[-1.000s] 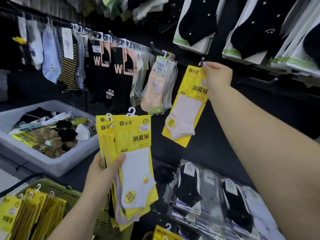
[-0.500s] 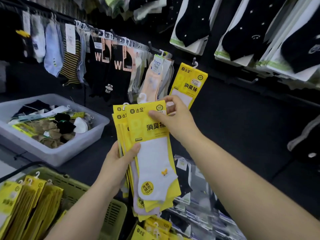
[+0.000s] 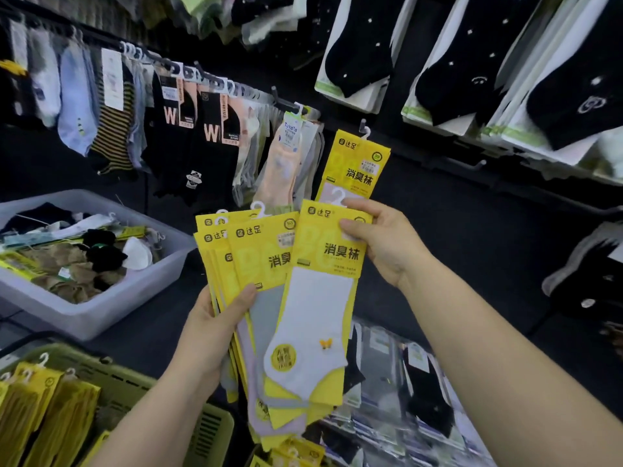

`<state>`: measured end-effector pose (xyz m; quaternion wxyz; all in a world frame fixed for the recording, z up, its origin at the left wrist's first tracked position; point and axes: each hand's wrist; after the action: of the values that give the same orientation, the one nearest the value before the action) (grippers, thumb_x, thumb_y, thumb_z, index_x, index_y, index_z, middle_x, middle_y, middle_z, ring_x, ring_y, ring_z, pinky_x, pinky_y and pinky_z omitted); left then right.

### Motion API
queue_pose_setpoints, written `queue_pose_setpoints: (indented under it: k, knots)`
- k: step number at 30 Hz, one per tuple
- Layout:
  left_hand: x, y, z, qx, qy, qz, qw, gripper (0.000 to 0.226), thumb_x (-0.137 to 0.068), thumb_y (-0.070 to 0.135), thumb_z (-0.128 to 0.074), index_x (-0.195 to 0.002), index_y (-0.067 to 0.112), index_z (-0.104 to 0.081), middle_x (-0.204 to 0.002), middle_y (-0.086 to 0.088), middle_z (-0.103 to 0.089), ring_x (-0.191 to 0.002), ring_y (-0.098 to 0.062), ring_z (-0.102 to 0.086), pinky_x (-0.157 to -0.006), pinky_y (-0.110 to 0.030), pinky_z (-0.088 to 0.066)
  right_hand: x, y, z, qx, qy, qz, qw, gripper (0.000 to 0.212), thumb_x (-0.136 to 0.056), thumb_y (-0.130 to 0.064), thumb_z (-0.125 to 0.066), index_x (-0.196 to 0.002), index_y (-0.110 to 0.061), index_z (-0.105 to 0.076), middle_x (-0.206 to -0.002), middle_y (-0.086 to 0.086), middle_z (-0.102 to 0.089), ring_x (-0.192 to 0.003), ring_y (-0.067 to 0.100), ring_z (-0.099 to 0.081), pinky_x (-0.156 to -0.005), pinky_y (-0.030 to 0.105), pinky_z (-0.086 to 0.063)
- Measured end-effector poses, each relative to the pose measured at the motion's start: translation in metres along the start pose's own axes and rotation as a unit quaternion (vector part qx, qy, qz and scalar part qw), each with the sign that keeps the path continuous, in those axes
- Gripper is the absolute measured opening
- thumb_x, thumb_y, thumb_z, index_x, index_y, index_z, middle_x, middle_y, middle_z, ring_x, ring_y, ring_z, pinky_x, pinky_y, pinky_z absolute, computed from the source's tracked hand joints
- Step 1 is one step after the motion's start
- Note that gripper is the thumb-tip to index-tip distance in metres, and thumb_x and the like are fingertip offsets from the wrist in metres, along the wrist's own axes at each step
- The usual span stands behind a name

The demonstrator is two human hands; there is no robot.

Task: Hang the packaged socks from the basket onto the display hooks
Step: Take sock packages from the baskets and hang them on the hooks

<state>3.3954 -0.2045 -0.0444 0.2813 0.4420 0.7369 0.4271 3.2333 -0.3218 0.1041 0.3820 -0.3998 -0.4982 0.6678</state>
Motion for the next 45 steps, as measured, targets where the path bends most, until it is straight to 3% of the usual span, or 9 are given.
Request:
queue_pose_setpoints:
  k: [6, 11, 17, 21, 24, 28, 36, 41, 45]
  knots:
    - [-0.011, 0.012, 0.019, -0.075, 0.068, -0.070, 0.992, 0.040, -0.062, 0.042, -0.074, -0.101, 0.040, -0.065, -0.100, 0.015, -0.074, -0.088, -0.005, -0.071, -0.074, -0.033, -0.052, -0.037, -0.032, 0.024, 0.003, 0.187, 0.084, 0.979, 0.009, -0.085, -0.021, -0.069, -0.077, -0.024, -0.071, -0.087, 0.004, -0.071, -0.079, 0.020, -0.066, -0.077, 0.040, -0.057]
    - [-0.015, 0.006, 0.031, -0.144, 0.083, -0.076, 0.983, 0.040, -0.059, 0.051, -0.074, -0.097, 0.049, -0.064, -0.097, 0.020, -0.073, -0.084, 0.001, -0.069, -0.069, -0.030, -0.052, -0.087, -0.055, 0.009, 0.088, 0.228, 0.128, 0.961, 0.011, -0.087, -0.023, -0.064, -0.083, -0.017, -0.072, -0.074, -0.004, -0.063, -0.061, 0.006, -0.057, -0.060, 0.024, -0.049]
    - [-0.017, 0.004, 0.028, -0.121, 0.074, -0.061, 0.988, 0.040, -0.058, 0.047, -0.074, -0.097, 0.042, -0.066, -0.098, 0.016, -0.074, -0.083, -0.002, -0.070, -0.071, -0.031, -0.052, -0.118, -0.046, 0.001, 0.128, 0.264, 0.073, 0.953, 0.012, -0.087, -0.025, -0.065, -0.082, -0.015, -0.070, -0.072, -0.001, -0.060, -0.076, 0.021, -0.059, -0.077, 0.039, -0.052]
    - [-0.014, 0.005, 0.023, -0.123, 0.078, -0.055, 0.988, 0.043, -0.061, 0.045, -0.074, -0.102, 0.038, -0.063, -0.093, 0.022, -0.073, -0.078, 0.004, -0.069, -0.065, -0.025, -0.050, -0.092, -0.030, -0.002, 0.193, 0.318, 0.096, 0.923, 0.036, -0.083, -0.021, -0.068, -0.116, -0.015, -0.054, -0.119, 0.006, -0.050, -0.110, 0.027, -0.051, -0.096, 0.042, -0.045]
    - [-0.011, 0.008, 0.014, -0.106, 0.057, -0.041, 0.992, 0.043, -0.065, 0.039, -0.074, -0.106, 0.035, -0.062, -0.096, 0.018, -0.073, -0.082, 0.000, -0.070, -0.068, -0.027, -0.051, -0.043, -0.007, -0.027, 0.236, 0.168, 0.157, 0.944, 0.031, -0.083, -0.027, -0.068, -0.107, -0.020, -0.049, -0.104, -0.008, -0.047, -0.103, 0.019, -0.051, -0.088, 0.032, -0.045]
    - [-0.005, 0.011, 0.006, -0.116, 0.009, -0.048, 0.992, 0.054, -0.065, 0.040, -0.074, -0.115, 0.028, -0.060, -0.104, 0.010, -0.073, -0.092, -0.007, -0.070, -0.071, -0.026, -0.055, 0.008, 0.018, -0.063, 0.223, -0.068, 0.081, 0.969, 0.049, -0.073, -0.049, -0.074, -0.107, -0.028, -0.046, -0.101, -0.012, -0.057, -0.090, 0.008, -0.059, -0.075, 0.026, -0.050]
    - [-0.009, 0.013, 0.012, -0.092, 0.025, -0.045, 0.994, 0.050, -0.063, 0.047, -0.072, -0.110, 0.034, -0.061, -0.102, 0.009, -0.074, -0.091, -0.014, -0.072, -0.073, -0.040, -0.055, -0.003, 0.012, -0.026, 0.079, 0.033, 0.057, 0.995, 0.025, -0.078, -0.021, -0.076, -0.087, -0.036, -0.058, -0.095, -0.006, -0.065, -0.081, 0.011, -0.066, -0.070, 0.026, -0.057]
    - [-0.013, 0.015, 0.019, -0.115, 0.054, -0.076, 0.989, 0.049, -0.062, 0.050, -0.072, -0.108, 0.036, -0.063, -0.101, 0.013, -0.074, -0.089, -0.006, -0.071, -0.073, -0.032, -0.052, -0.038, -0.015, 0.008, 0.074, 0.206, 0.128, 0.967, 0.012, -0.094, -0.030, -0.054, -0.099, -0.026, -0.064, -0.090, -0.007, -0.062, -0.076, 0.008, -0.054, -0.072, 0.027, -0.048]
    - [-0.015, 0.017, 0.021, -0.142, 0.062, -0.086, 0.984, 0.040, -0.061, 0.053, -0.070, -0.100, 0.044, -0.064, -0.098, 0.018, -0.073, -0.086, 0.001, -0.069, -0.074, -0.031, -0.050, -0.078, -0.046, 0.007, 0.134, 0.232, 0.175, 0.947, 0.010, -0.097, -0.019, -0.045, -0.090, -0.022, -0.052, -0.078, -0.009, -0.051, -0.063, 0.009, -0.046, -0.052, 0.019, -0.041]
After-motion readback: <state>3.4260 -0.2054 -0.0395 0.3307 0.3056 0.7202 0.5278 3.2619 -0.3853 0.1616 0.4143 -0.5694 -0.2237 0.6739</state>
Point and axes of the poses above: each hand's wrist, its own x-axis away from the middle knuckle, its own z-axis out of the back of the hand, y = z × x
